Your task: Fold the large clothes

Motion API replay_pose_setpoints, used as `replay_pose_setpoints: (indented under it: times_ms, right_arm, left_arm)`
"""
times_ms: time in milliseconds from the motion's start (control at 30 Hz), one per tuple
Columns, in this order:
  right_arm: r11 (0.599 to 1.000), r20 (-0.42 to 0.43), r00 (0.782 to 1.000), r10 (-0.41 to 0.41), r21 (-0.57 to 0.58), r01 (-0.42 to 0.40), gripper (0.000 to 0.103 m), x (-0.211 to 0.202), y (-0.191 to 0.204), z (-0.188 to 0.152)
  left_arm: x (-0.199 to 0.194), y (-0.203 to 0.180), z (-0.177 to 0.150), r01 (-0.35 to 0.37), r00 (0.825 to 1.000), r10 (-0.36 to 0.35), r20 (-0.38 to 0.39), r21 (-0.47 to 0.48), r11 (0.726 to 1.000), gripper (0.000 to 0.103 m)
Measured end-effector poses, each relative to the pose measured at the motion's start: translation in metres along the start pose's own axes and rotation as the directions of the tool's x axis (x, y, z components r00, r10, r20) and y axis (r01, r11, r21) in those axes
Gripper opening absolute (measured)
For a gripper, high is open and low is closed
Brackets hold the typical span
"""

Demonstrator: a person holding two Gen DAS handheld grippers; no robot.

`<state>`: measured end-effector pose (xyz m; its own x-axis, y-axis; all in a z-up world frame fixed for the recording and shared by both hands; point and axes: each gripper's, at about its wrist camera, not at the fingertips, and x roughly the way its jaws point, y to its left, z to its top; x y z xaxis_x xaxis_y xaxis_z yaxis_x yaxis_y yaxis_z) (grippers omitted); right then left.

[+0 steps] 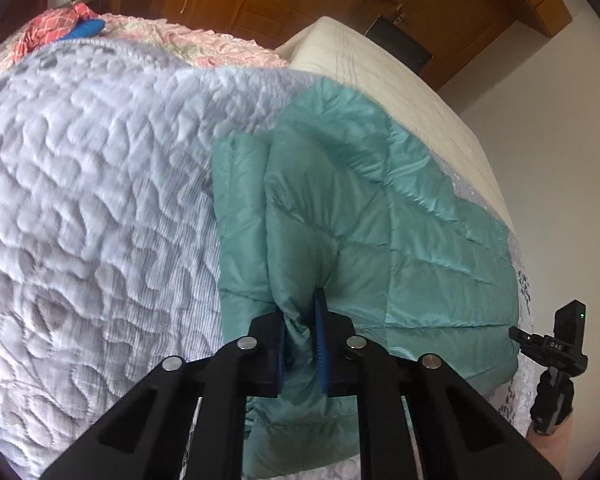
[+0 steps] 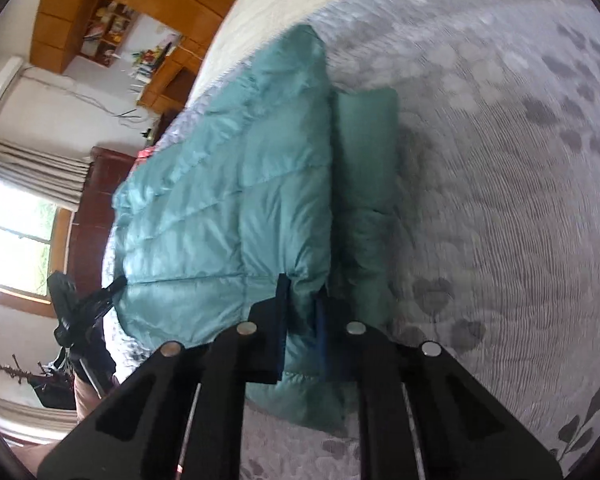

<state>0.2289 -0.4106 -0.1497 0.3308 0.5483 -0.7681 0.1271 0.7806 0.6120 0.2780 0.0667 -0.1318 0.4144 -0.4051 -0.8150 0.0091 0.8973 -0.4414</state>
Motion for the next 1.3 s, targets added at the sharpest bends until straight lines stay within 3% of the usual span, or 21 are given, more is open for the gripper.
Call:
replay_pose_setpoints:
  times_ms: [133, 367, 467, 567, 633, 700, 733, 800, 867, 1000, 1167, 1300]
  right_arm:
    - [0.999, -0.012, 1.000, 0.022, 0.043, -0.021, 0.011, 0.016, -0.013, -0.003]
    - [1.000, 0.047, 0.999, 0.004, 0.017, -0.004, 0.010, 0.028, -0.016, -0.009]
    - [0.999, 0.049, 0.999, 0.009, 0.035, -0.011, 0.010, 0.028, -0.015, -0.011]
    - [0.999, 0.055, 0.997, -0.047, 0.023, 0.045, 0.013, 0.017, -0.007, -0.011]
    - [0.986, 0.099, 0.981, -0.165, -0.018, 0.168, 0.015, -0.003, 0.011, -0.015]
    - [0.961, 0.149, 0.951, -0.269, -0.027, 0.276, 0.028, -0.021, 0.028, -0.019]
    - [0.953, 0.171, 0.941, -0.291, -0.029, 0.301, 0.028, -0.029, 0.034, -0.020]
    - [0.961, 0.212, 0.944, -0.252, -0.059, 0.269, 0.028, -0.042, 0.053, -0.021]
    - [0.974, 0.216, 0.961, -0.174, -0.108, 0.201, 0.028, -0.043, 0.077, -0.022]
    - [0.971, 0.168, 0.980, -0.110, -0.193, 0.142, 0.028, -0.018, 0.121, -0.022]
    - [0.945, 0.130, 0.970, -0.205, -0.231, 0.231, 0.028, 0.020, 0.148, -0.017]
    - [0.935, 0.099, 0.962, -0.255, -0.228, 0.271, 0.028, 0.041, 0.141, -0.014]
  left_arm:
    - [0.021, 0.008, -0.011, -0.012, 1.000, 0.012, -0.006, 0.008, 1.000, 0.016]
    - [0.037, -0.003, -0.022, -0.080, 0.997, 0.079, 0.016, 0.071, 0.994, 0.017]
    - [0.039, 0.001, -0.021, -0.061, 0.998, 0.061, 0.014, 0.036, 0.997, 0.017]
    - [0.025, 0.003, -0.020, -0.072, 0.997, 0.072, 0.008, -0.001, 0.997, 0.016]
    - [0.005, -0.001, -0.019, -0.117, 0.993, 0.117, 0.035, 0.019, 0.993, 0.017]
    - [-0.013, -0.017, -0.017, -0.185, 0.979, 0.180, 0.096, 0.045, 0.982, 0.030]
    - [-0.023, -0.023, -0.017, -0.212, 0.970, 0.204, 0.129, 0.054, 0.976, 0.034]
    - [-0.043, -0.040, -0.017, -0.235, 0.957, 0.216, 0.193, 0.081, 0.969, 0.034]
    - [-0.050, -0.062, -0.017, -0.218, 0.957, 0.186, 0.222, 0.127, 0.968, 0.034]
    - [-0.036, -0.113, -0.017, -0.141, 0.976, 0.098, 0.192, 0.225, 0.964, 0.034]
    - [-0.001, -0.164, -0.028, -0.181, 0.978, 0.133, 0.163, 0.333, 0.925, 0.034]
    - [0.026, -0.177, -0.039, -0.168, 0.985, 0.145, 0.093, 0.332, 0.928, 0.034]
